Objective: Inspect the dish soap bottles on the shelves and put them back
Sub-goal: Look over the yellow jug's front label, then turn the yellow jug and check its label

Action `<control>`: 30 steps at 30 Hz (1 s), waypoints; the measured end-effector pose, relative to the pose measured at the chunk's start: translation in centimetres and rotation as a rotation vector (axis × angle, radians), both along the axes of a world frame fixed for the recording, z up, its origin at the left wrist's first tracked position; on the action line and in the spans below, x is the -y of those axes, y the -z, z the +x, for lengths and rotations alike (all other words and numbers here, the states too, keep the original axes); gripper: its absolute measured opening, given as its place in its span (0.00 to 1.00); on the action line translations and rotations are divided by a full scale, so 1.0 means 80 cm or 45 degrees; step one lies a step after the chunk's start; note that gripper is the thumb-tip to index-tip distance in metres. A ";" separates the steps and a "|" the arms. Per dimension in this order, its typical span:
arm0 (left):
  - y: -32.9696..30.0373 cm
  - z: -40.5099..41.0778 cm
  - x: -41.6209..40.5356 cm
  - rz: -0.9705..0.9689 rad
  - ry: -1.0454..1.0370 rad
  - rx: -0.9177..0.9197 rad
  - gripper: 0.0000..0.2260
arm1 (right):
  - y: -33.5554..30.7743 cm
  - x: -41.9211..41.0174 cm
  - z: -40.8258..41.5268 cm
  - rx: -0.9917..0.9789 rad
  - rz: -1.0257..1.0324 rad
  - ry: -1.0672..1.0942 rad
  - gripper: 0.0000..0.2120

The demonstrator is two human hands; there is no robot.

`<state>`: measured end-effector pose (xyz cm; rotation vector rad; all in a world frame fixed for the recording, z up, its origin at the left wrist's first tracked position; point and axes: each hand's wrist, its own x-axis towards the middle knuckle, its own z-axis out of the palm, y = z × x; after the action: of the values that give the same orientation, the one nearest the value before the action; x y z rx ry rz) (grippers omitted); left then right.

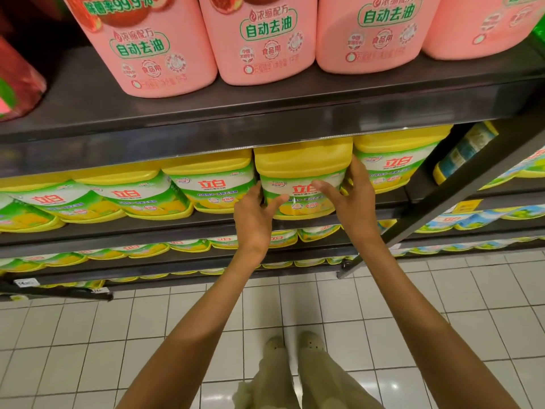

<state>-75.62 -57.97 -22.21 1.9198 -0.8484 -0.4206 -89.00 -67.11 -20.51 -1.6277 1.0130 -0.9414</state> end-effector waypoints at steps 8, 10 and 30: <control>-0.005 0.016 0.005 0.241 0.062 0.204 0.12 | 0.013 -0.002 -0.004 -0.236 -0.180 0.043 0.37; -0.003 0.013 0.005 0.207 0.065 0.161 0.13 | 0.022 -0.003 -0.009 -0.327 -0.212 0.023 0.36; 0.008 -0.005 -0.006 -0.052 -0.237 -0.466 0.14 | 0.022 -0.023 0.035 -0.318 -0.237 0.270 0.37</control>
<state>-76.03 -57.52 -22.88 1.7910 -0.4330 -0.6123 -86.24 -65.29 -22.31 -1.8530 1.3213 -1.0142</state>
